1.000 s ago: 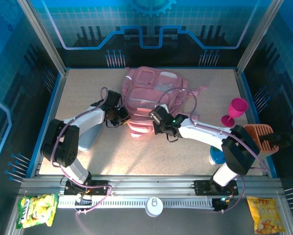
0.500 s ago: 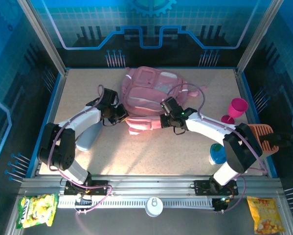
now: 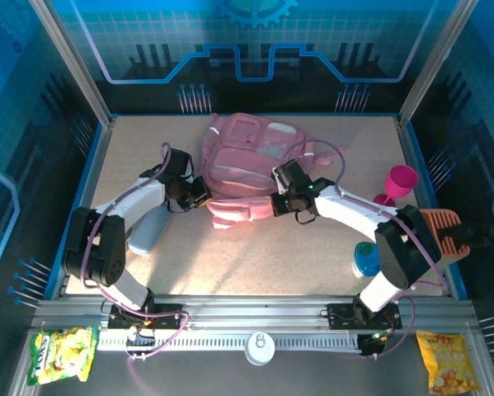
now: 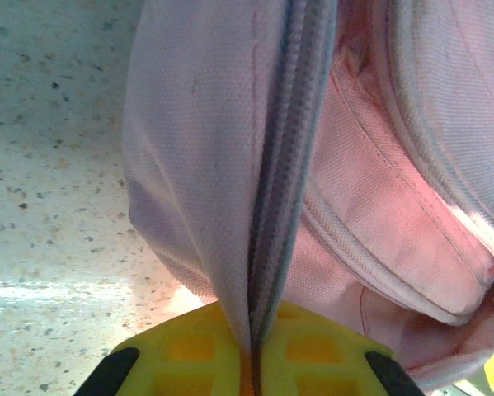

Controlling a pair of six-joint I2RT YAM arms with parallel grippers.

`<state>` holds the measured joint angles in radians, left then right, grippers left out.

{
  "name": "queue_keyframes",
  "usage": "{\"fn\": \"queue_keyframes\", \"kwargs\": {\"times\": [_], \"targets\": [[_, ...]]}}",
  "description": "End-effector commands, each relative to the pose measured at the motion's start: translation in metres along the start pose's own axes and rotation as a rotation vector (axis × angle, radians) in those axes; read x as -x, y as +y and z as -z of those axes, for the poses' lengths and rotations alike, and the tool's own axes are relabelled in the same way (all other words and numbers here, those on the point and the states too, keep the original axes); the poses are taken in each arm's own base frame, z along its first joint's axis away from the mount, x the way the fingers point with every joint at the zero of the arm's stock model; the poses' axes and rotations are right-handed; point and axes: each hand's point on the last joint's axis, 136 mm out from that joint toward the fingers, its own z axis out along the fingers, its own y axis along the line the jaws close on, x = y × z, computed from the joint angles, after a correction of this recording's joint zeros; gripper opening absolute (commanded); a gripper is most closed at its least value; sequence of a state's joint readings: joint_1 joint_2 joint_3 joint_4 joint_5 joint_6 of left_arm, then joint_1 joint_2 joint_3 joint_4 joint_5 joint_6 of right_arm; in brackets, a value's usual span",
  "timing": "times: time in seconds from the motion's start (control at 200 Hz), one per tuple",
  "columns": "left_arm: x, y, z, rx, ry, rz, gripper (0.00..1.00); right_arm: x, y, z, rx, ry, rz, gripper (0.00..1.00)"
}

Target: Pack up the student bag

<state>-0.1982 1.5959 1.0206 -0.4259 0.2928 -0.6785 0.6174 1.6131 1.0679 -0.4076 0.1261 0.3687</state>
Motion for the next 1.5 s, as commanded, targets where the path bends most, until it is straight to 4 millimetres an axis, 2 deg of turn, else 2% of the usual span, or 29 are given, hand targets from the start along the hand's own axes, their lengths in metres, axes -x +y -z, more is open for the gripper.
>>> {"fn": "queue_keyframes", "kwargs": {"times": [0.0, 0.14, 0.29, 0.39, 0.635, 0.72, 0.825, 1.031, 1.126, 1.156, 1.221, 1.266, 1.366, 1.496], "targets": [[0.006, -0.002, 0.007, -0.014, -0.002, 0.026, 0.00, -0.008, 0.037, 0.011, 0.066, 0.015, 0.039, 0.00], [0.008, -0.008, 0.002, -0.047, -0.005, 0.054, 0.00, -0.014, 0.081, 0.009, 0.127, 0.031, 0.085, 0.00], [0.010, -0.008, 0.001, -0.048, -0.014, 0.061, 0.00, -0.015, 0.096, 0.003, 0.110, 0.050, 0.096, 0.00], [0.012, -0.002, 0.002, -0.019, -0.032, 0.061, 0.00, -0.016, 0.084, 0.001, 0.034, 0.056, 0.074, 0.00], [0.026, 0.026, 0.010, 0.059, -0.091, 0.085, 0.00, -0.034, 0.017, 0.012, -0.142, 0.048, 0.007, 0.02], [0.028, 0.030, 0.011, 0.065, -0.091, 0.088, 0.00, -0.037, -0.010, 0.013, -0.177, 0.049, -0.027, 0.04], [0.029, 0.031, 0.010, 0.064, -0.083, 0.075, 0.00, -0.033, -0.030, 0.011, -0.184, 0.041, -0.037, 0.08], [0.027, 0.028, 0.010, 0.057, -0.055, 0.051, 0.00, -0.015, -0.042, 0.001, -0.129, 0.032, -0.034, 0.14], [0.025, 0.020, 0.011, 0.024, -0.036, 0.020, 0.00, -0.011, -0.025, 0.001, -0.045, 0.037, -0.001, 0.11], [0.024, 0.015, 0.012, 0.008, -0.026, 0.000, 0.06, -0.010, -0.018, 0.001, -0.017, 0.033, 0.009, 0.10], [0.022, 0.008, 0.016, -0.009, -0.021, -0.056, 0.30, -0.011, -0.004, 0.002, 0.036, 0.026, 0.028, 0.08], [0.021, 0.003, 0.021, -0.006, -0.030, -0.119, 0.41, -0.012, 0.001, 0.002, 0.050, 0.025, 0.034, 0.06], [0.012, -0.014, 0.032, 0.015, -0.066, -0.333, 0.56, -0.014, -0.002, 0.002, 0.036, 0.024, 0.021, 0.04], [-0.013, -0.047, 0.029, -0.065, -0.049, -0.579, 0.61, -0.012, -0.003, 0.006, 0.039, 0.009, 0.012, 0.03]]}}
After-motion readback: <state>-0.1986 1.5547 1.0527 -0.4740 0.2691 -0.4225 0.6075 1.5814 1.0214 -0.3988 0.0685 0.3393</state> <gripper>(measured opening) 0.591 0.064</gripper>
